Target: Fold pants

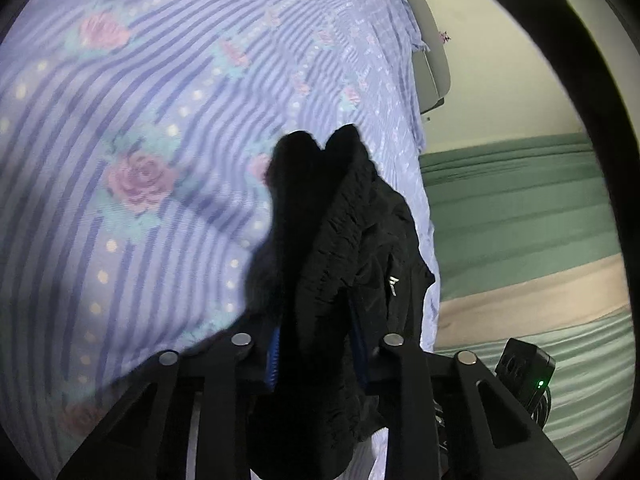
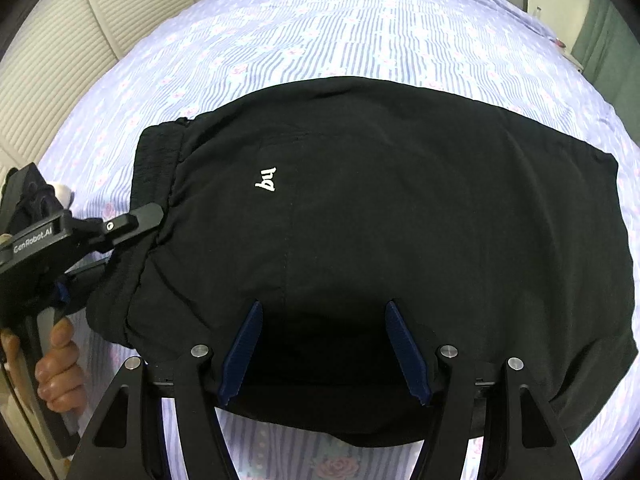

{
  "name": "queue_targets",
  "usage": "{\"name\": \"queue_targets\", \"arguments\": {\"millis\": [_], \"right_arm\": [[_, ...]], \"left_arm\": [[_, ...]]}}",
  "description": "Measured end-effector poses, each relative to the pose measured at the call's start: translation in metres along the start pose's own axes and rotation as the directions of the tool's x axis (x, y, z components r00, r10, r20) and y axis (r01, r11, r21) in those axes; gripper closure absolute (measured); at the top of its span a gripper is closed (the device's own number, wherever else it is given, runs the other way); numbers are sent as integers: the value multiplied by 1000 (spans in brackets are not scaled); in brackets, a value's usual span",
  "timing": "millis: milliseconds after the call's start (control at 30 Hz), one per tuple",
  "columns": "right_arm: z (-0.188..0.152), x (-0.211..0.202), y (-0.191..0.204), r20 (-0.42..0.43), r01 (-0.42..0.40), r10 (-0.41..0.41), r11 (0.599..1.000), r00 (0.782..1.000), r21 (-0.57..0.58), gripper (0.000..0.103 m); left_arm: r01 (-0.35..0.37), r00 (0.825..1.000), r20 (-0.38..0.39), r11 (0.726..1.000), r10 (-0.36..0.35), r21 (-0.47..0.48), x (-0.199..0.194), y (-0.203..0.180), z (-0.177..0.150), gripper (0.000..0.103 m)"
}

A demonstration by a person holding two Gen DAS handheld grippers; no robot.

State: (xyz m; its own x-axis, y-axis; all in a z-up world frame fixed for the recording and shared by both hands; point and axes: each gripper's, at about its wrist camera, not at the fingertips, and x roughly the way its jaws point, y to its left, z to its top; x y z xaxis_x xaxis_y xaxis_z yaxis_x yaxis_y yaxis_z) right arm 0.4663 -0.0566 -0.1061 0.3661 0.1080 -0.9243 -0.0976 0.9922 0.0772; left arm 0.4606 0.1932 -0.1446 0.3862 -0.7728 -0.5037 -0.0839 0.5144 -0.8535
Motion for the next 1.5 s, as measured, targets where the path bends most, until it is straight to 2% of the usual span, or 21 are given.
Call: {"name": "queue_targets", "arguments": {"millis": [100, 200, 300, 467, 600, 667, 733, 900, 1033, 1067, 1200, 1300, 1500], "right_arm": [[0, -23, -11, 60, 15, -15, 1000, 998, 3, 38], [1, -44, -25, 121, 55, -57, 998, 991, 21, 38], [-1, -60, -47, 152, 41, -52, 996, 987, 78, 38], [-14, -93, -95, 213, 40, -73, 987, 974, 158, 38], [-24, -118, -134, 254, 44, -96, 978, 962, 204, 38], [-28, -131, -154, 273, 49, -109, 975, 956, 218, 38], [-32, -144, -174, 292, 53, -120, 973, 949, 226, 38], [-39, -176, -218, 327, 59, -138, 969, 935, 239, 38], [-54, -192, -263, 335, 58, -141, 967, 931, 248, 38], [-47, -191, -269, 336, 55, -139, 967, 932, 249, 38], [-56, -194, -319, 329, 53, -142, 963, 934, 264, 38], [-66, -194, -356, 317, 55, -149, 957, 937, 285, 38], [-83, -181, -410, 280, 48, -149, 939, 948, 340, 38]], "left_arm": [[-66, 998, 25, 995, 64, 76, -8, -29, 1, 79], [-91, 995, 61, 988, 84, 124, -15, -58, 3, 80], [-157, 985, 95, 972, 142, 173, -20, -93, 1, 81], [-269, 959, 158, 930, 235, 250, -13, -156, -12, 83], [-350, 932, 224, 870, 285, 348, 10, -216, -31, 83], [-365, 926, 244, 843, 287, 394, 26, -247, -43, 84], [-364, 928, 243, 830, 283, 422, 42, -268, -55, 84], [-339, 939, 217, 819, 266, 463, 97, -319, -79, 85], [-350, 936, 201, 815, 288, 462, 145, -346, -90, 85], [-355, 935, 195, 812, 297, 464, 161, -352, -95, 85], [-408, 912, 192, 770, 362, 490, 215, -367, -116, 85], [-466, 879, 175, 723, 443, 511, 267, -365, -131, 85], [-513, 837, 122, 686, 534, 516, 334, -350, -157, 85]]}}
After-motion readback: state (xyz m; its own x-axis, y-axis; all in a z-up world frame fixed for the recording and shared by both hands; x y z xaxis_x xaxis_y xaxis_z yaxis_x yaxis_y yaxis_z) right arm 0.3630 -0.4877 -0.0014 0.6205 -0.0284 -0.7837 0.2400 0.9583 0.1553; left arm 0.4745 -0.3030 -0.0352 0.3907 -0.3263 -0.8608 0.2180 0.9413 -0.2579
